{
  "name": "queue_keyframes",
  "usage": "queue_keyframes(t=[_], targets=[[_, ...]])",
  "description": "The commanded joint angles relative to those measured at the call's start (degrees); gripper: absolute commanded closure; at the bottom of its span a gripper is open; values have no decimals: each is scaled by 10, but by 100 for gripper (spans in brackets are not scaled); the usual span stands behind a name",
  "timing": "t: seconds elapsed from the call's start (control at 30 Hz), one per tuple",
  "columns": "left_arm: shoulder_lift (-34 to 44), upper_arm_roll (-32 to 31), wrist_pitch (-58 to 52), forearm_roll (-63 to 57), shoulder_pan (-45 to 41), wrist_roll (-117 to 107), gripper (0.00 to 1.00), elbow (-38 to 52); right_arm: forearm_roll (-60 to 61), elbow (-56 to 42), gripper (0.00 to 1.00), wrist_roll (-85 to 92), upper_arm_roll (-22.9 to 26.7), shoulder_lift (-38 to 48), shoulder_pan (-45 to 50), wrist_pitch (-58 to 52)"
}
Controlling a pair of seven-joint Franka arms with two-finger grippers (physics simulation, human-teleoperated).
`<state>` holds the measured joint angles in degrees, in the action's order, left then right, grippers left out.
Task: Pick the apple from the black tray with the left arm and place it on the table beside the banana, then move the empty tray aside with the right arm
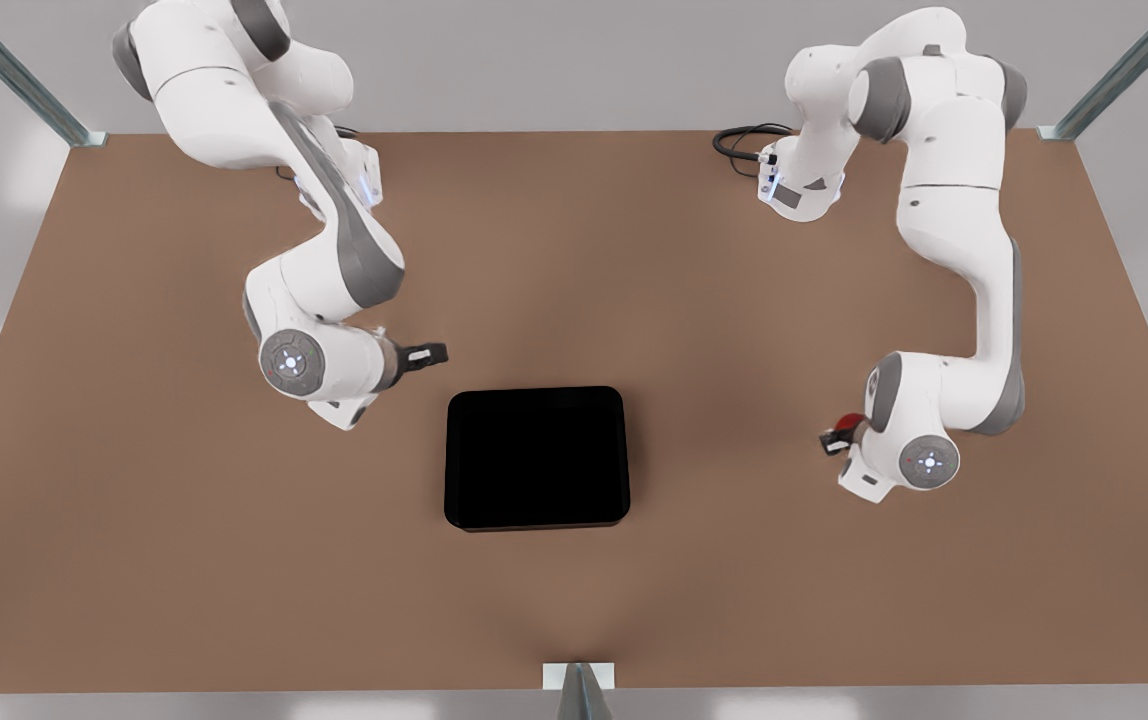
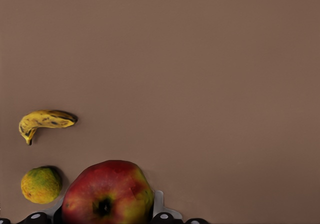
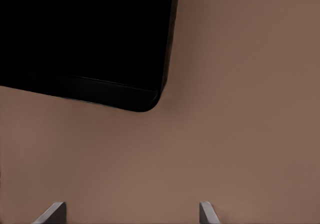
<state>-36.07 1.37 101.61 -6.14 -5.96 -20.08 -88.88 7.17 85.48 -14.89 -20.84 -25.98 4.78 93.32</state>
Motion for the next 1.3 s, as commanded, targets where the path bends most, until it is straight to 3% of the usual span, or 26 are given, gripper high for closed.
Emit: queue_keyframes(t=[0.0,0.1,0.17,0.27,0.33,0.43,0.5,0.53,0.6,0.7,0.83,1.27], targets=[[3,0,134,-10,10,444,33,-18,-19,-22,0,-372,1,-28,8,118],[-12,0,154,-10,10,443,33,-18,-21,-35,0,-395,1,-67,12,165],[-12,0,153,-24,10,437,0,-17,-91,-36,0,-349,10,-75,14,169],[3,0,146,-24,10,420,0,-15,-127,-48,0,-320,9,-98,23,202],[63,-3,123,3,10,329,0,-9,-127,-52,0,-326,7,-99,37,208],[123,-7,-31,117,9,154,0,130,-148,-51,0,-314,6,-117,39,237],[260,0,-21,108,13,196,0,8,-186,-51,0,-279,10,-130,29,239],[283,5,-18,97,20,213,0,-24,-186,-51,0,-273,11,-135,26,266],[231,7,21,95,45,212,0,-9,-187,-49,0,-263,11,-151,19,280],[231,7,14,95,69,209,0,1,-186,-49,0,-245,9,-170,20,280],[231,9,-3,94,80,210,0,4,-181,-47,0,-243,-41,-163,21,271],[229,7,3,93,84,208,0,8,-186,-22,4,-189,-36,-224,7,280]])
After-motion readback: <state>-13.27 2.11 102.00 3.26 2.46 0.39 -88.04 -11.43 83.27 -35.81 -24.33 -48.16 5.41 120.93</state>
